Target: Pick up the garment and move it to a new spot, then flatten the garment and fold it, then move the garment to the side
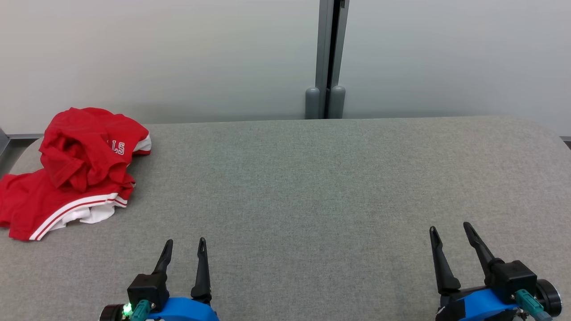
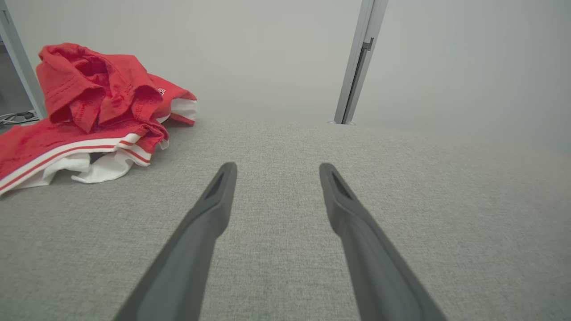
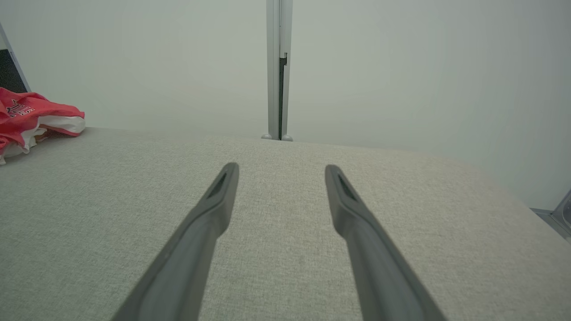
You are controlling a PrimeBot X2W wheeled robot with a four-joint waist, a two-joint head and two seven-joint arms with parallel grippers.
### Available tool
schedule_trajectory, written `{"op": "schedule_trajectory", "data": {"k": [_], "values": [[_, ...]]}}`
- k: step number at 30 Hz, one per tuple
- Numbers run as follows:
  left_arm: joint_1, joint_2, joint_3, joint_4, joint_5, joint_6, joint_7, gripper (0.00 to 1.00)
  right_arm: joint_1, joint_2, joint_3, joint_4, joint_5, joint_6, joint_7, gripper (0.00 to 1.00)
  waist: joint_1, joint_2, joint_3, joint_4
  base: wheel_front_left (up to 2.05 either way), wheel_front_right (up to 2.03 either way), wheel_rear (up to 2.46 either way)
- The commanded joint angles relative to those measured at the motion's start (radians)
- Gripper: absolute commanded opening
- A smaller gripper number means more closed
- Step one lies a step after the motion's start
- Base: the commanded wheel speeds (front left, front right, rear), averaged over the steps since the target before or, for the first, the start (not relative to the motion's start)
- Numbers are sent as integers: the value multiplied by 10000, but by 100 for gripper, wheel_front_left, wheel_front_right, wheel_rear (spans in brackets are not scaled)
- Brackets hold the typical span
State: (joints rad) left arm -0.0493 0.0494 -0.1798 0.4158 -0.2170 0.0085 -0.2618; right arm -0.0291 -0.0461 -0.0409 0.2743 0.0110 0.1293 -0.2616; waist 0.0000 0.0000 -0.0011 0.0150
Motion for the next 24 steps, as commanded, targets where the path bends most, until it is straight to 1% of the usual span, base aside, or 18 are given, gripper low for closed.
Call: {"op": "schedule_trajectory", "data": {"k": [1,19,24], "values": [[-195,18,-38,14,39,53,-49,100,-17,-77,2,6,-42,25,-52,100,0,0,1,-3,0,0,0],[-248,16,7,192,95,10,-47,100,-19,-74,-74,10,10,25,-52,100,0,0,14,37,0,0,0],[-368,16,-91,236,119,-35,-41,100,61,-69,-168,-17,33,25,-47,100,0,0,-9,336,0,0,0]]}}
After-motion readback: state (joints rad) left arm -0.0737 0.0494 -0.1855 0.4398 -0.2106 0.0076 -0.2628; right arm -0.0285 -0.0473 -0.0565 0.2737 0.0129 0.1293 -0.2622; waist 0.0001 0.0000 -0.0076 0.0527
